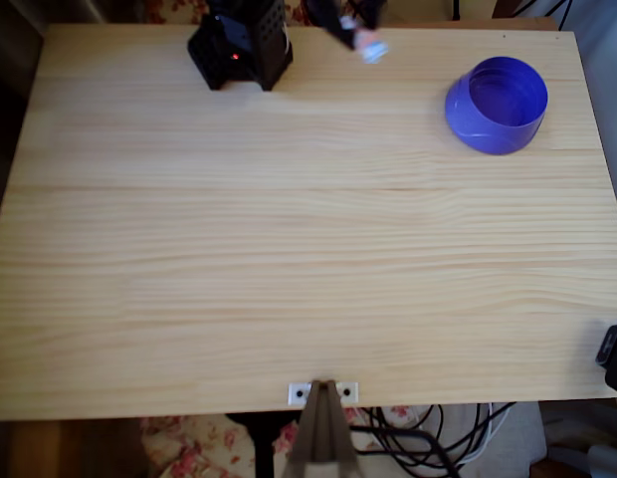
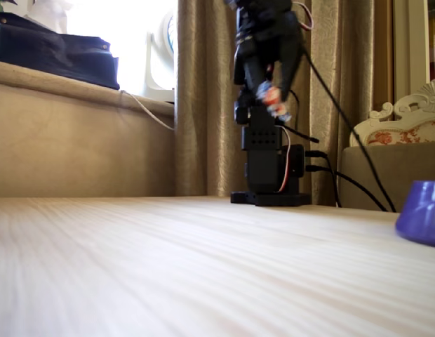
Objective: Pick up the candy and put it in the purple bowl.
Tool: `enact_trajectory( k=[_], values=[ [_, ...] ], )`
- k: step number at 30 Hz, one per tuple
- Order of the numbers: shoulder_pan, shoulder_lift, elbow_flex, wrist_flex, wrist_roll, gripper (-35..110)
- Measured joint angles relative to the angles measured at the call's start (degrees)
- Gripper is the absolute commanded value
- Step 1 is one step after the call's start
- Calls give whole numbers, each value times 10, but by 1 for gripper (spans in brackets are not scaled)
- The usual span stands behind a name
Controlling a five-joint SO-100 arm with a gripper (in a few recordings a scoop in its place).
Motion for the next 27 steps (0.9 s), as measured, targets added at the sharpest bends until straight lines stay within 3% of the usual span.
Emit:
enact_trajectory(
  k=[15, 27],
  values=[
    [-167, -203, 2, -388, -121, 0],
    [-183, -469, -113, -541, -118, 0]
  ],
)
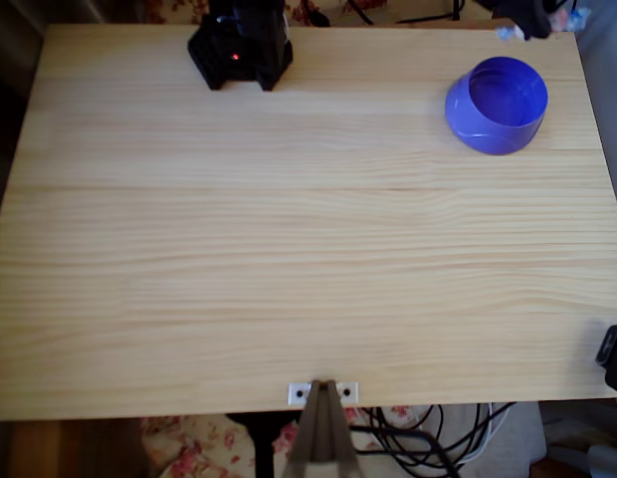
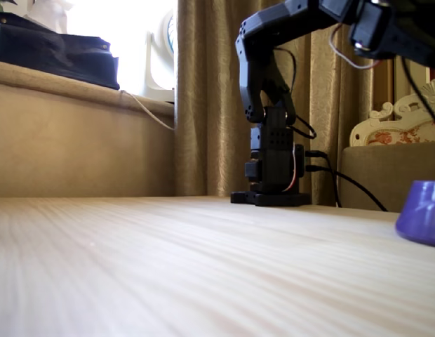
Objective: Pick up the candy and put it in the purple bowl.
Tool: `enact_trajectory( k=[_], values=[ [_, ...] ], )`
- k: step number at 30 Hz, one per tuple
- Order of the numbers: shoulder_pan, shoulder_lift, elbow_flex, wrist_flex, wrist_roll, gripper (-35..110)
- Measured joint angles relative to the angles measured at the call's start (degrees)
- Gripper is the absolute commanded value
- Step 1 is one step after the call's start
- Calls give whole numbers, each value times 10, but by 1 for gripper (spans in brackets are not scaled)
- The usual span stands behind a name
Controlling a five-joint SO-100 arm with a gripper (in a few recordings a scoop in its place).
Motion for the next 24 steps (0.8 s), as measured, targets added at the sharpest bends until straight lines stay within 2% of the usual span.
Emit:
enact_trajectory(
  k=[9, 15, 24],
  values=[
    [8, -101, -68, -21, -20, 0],
    [21, -107, -76, -16, -19, 17],
    [33, -107, -76, -4, -15, 20]
  ],
)
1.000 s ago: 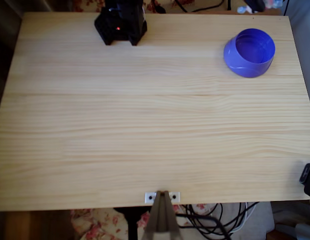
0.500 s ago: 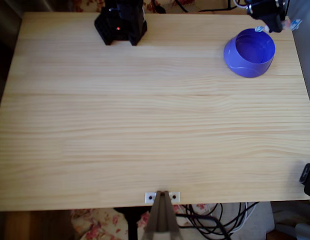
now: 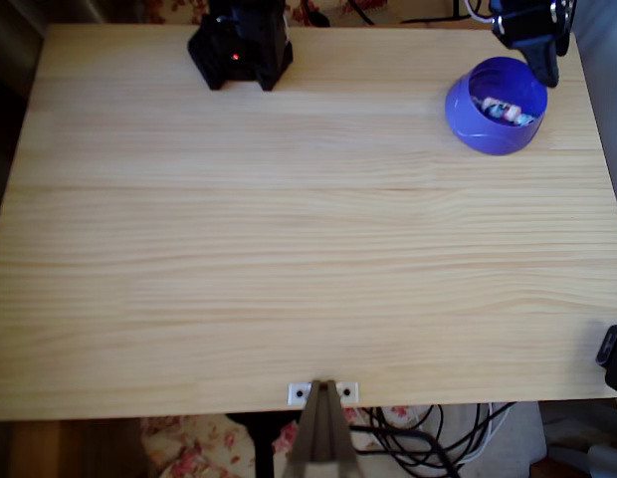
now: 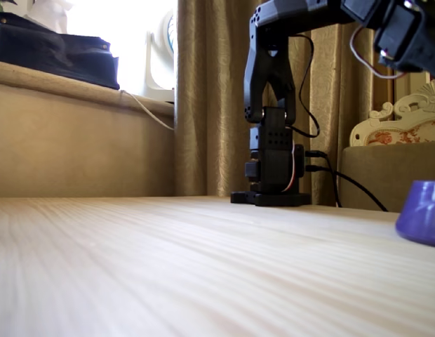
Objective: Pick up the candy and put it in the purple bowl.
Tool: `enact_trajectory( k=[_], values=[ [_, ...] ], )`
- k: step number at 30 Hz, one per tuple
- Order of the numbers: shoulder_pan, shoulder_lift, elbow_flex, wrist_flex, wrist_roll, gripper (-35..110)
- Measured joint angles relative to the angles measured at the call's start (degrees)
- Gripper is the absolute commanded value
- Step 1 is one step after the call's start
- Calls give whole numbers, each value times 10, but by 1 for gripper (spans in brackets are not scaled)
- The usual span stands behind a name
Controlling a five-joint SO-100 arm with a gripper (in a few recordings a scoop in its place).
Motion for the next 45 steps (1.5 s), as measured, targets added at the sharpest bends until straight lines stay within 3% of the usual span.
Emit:
enact_trajectory(
  k=[4, 12, 21, 30, 38, 45],
  values=[
    [5, 0, 0, 4, -1, 0],
    [85, 33, 0, 55, -1, 0],
    [224, 217, 121, 91, -33, 0],
    [280, 361, 221, 250, -50, 0],
    [436, 421, 294, 290, -139, 0],
    [643, 487, 374, 287, -167, 0]
  ],
)
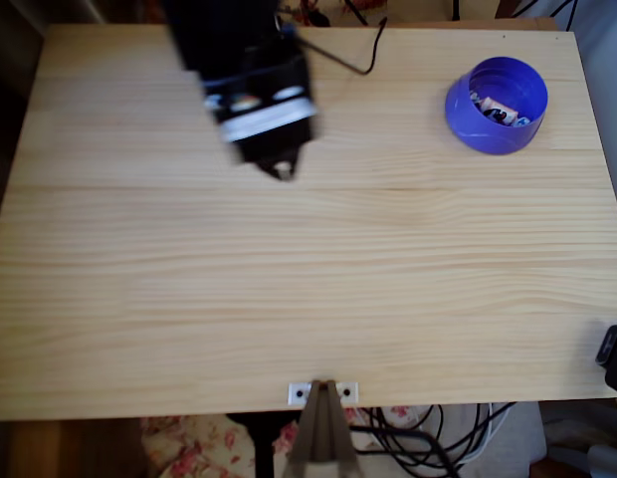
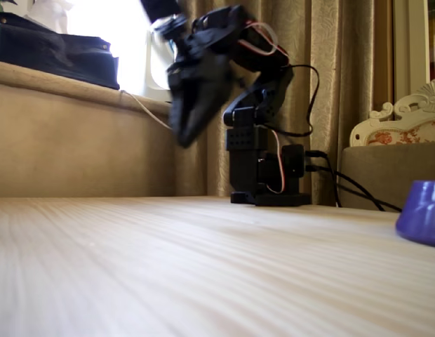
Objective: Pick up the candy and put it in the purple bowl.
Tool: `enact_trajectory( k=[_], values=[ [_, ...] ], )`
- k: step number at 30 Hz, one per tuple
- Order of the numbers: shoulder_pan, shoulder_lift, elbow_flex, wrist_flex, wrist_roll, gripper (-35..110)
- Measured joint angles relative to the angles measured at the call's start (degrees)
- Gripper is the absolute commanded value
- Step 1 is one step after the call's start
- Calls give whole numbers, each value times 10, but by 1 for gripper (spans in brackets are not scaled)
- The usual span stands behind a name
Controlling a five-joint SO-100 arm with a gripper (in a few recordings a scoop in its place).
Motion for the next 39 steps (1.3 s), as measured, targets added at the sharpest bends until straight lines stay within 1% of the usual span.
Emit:
enact_trajectory(
  k=[4, 8, 10, 17, 23, 39],
  values=[
    [118, 54, 65, -11, -5, -1],
    [194, 117, 128, -11, -5, -1],
    [214, 149, 159, -11, -5, -1],
    [234, 306, 250, -2, 15, -1],
    [236, 408, 298, 47, 18, -1],
    [250, 430, 307, 47, 33, -1]
  ],
)
